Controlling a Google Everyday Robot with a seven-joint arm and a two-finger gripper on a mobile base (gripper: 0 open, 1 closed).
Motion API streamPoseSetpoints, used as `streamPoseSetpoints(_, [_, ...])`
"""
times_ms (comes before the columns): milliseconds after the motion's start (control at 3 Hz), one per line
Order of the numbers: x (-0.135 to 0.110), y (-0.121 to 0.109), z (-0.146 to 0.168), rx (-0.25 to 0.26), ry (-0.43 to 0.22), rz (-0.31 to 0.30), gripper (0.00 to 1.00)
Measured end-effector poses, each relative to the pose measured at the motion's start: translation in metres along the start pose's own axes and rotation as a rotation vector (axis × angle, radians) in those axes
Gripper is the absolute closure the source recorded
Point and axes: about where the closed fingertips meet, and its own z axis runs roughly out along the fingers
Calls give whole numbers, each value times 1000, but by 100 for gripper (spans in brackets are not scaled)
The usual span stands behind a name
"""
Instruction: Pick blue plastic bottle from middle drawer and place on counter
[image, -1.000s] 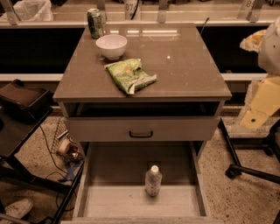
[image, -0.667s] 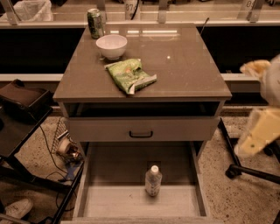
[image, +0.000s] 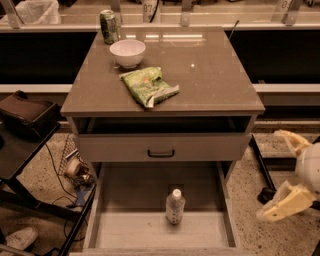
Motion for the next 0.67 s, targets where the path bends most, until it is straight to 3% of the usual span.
streamPoseSetpoints(333, [16, 18, 26, -5, -176, 53, 0])
streamPoseSetpoints(667, [18, 34, 58, -37, -326, -18, 0])
